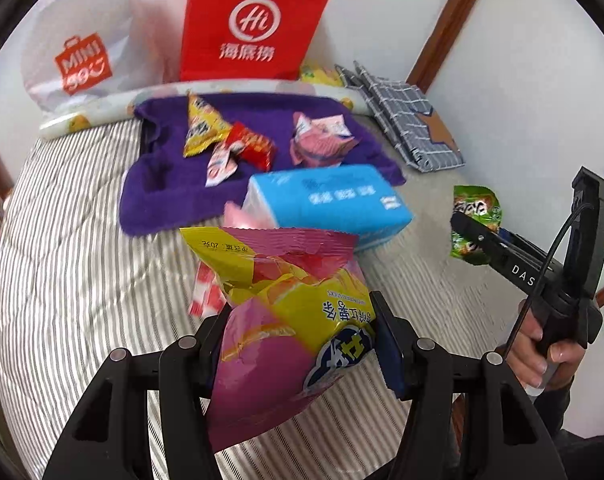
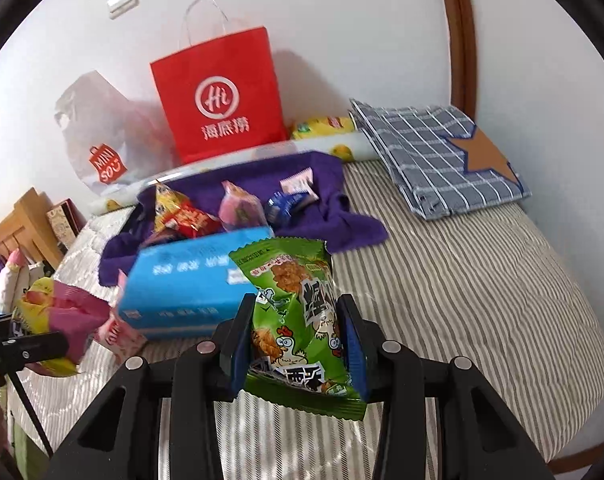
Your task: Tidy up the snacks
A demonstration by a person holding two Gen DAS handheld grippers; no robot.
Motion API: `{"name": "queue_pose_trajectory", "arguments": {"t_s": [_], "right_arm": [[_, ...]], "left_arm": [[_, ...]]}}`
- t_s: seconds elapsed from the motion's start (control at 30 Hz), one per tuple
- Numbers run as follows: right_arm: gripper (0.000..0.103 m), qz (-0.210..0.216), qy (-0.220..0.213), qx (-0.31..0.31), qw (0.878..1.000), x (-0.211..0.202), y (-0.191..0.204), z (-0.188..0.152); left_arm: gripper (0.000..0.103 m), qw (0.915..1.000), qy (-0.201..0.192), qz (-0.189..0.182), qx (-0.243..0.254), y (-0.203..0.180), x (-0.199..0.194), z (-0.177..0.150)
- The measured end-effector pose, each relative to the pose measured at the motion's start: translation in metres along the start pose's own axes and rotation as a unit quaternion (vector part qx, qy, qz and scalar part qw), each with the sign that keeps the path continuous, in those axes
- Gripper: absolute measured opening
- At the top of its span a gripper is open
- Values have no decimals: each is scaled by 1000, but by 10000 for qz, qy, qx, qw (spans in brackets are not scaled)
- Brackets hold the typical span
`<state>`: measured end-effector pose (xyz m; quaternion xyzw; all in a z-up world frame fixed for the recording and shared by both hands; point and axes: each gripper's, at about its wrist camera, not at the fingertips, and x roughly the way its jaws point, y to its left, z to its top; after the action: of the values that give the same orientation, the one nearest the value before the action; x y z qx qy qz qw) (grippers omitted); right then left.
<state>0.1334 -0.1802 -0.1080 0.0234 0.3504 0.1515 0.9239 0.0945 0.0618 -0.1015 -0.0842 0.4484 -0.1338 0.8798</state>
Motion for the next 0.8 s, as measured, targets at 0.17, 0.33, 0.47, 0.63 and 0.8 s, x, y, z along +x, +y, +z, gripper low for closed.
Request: {"name": "queue_pose_trajectory", "arguments": {"t_s": [0.17,0.33,0.47,0.63,0.8], "right_arm": [[38,30,-172,-156,9997,-3,10,17],[38,59,-319,-224,9992,-1,14,35],[38,97,-399,-266,9988,2,17,46],[38,206,-427,-240,9986,10,22,59],[38,255,-499,-303,9980,18,28,74]], "left_arm": [[60,9999,-101,115,47,-5,-3,16],[60,9995,-262,168,17,-4,-6,38],[60,9992,-354,188,50,-6,-6,51],[60,9992,-381,64,-97,-3,0,68],[60,9991,-415,64,-90,-2,6,91]]}}
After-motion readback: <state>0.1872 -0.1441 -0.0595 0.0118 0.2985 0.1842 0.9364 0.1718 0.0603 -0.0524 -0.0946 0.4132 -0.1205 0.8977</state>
